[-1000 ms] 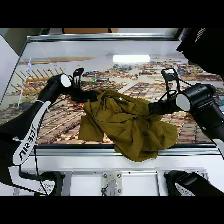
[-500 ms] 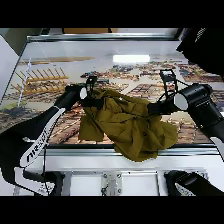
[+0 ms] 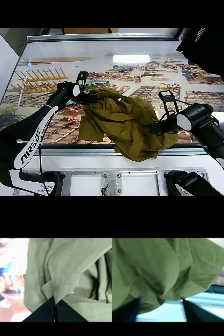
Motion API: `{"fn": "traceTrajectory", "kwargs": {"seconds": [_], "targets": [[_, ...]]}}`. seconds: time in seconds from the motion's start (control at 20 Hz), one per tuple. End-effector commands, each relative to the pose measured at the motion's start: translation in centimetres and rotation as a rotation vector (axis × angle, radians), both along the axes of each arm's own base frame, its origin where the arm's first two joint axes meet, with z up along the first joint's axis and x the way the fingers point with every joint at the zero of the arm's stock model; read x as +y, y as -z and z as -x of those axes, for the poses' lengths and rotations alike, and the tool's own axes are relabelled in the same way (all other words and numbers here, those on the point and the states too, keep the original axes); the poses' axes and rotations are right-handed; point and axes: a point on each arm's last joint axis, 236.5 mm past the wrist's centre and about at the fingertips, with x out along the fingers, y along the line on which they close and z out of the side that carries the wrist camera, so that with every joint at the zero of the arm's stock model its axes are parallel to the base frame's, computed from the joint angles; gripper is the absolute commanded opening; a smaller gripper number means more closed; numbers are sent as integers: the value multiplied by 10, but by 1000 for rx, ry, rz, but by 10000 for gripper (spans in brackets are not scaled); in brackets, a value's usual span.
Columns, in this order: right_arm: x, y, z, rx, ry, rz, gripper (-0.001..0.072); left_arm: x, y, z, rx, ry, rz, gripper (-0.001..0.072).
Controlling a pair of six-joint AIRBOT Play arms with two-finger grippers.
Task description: Fold the clothes and pants, and hang the long-sleeved shirts on hangers.
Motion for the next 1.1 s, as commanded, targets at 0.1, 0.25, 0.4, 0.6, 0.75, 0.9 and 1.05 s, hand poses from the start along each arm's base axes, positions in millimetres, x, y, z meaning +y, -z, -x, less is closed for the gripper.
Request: {"fn": "traceTrajectory", "kwargs": {"seconds": [0.1, 0.25, 0.4, 0.6, 0.75, 0.9, 1.05], "targets": [[10, -27, -24, -151, -15, -89, 657, 5, -6, 4, 9, -7, -5, 14], [2, -30, -54, -222, -71, -77, 656, 3, -6, 5, 10, 0, -7, 14], [-17, 3, -75, -140, -81, -87, 657, 3, -5, 5, 12, 0, -8, 14], [0, 40, -103, -84, -106, -294, 656, 3, -5, 6, 13, 0, -8, 14], [19, 67, -103, -11, -154, -362, 655, 3, -5, 6, 13, 0, -8, 14], [31, 72, -103, 9, -159, -413, 454, 3, -5, 6, 13, 0, -8, 14], [31, 61, -112, -26, -180, -412, 124, 3, -6, 6, 15, 0, -9, 14]]}}
